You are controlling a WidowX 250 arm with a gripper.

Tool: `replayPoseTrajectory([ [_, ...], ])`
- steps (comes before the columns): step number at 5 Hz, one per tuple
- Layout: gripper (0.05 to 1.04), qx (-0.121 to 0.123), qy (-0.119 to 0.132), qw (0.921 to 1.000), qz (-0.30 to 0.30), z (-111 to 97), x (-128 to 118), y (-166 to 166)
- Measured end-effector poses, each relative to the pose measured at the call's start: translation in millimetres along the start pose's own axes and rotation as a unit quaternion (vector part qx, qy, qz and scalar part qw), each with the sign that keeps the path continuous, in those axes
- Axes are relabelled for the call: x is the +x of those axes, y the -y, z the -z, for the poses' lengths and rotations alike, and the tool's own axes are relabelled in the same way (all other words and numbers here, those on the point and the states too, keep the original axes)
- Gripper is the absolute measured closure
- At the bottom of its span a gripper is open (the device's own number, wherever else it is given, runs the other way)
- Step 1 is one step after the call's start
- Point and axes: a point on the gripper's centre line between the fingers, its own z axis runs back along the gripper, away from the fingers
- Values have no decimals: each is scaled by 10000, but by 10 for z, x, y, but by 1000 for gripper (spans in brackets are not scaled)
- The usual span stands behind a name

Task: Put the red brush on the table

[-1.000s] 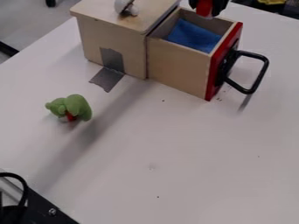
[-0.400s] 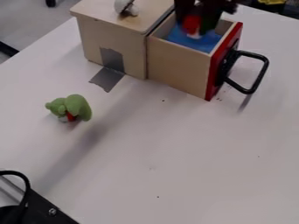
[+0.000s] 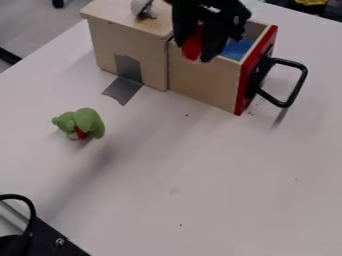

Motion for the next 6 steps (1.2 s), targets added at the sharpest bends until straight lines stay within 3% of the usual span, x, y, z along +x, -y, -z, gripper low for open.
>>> replayPoseTrajectory([
  [1,528,-120,-337,9994,41,231,-208,67],
  [2,528,-206,-355,9991,140,352,-266,93],
  [4,528,-110,-480,9982,351,690,-237,83],
  [5,528,-241,-620,9973,313,823,-246,101],
  [6,528,-236,-1019,9940,329,969,-272,97],
])
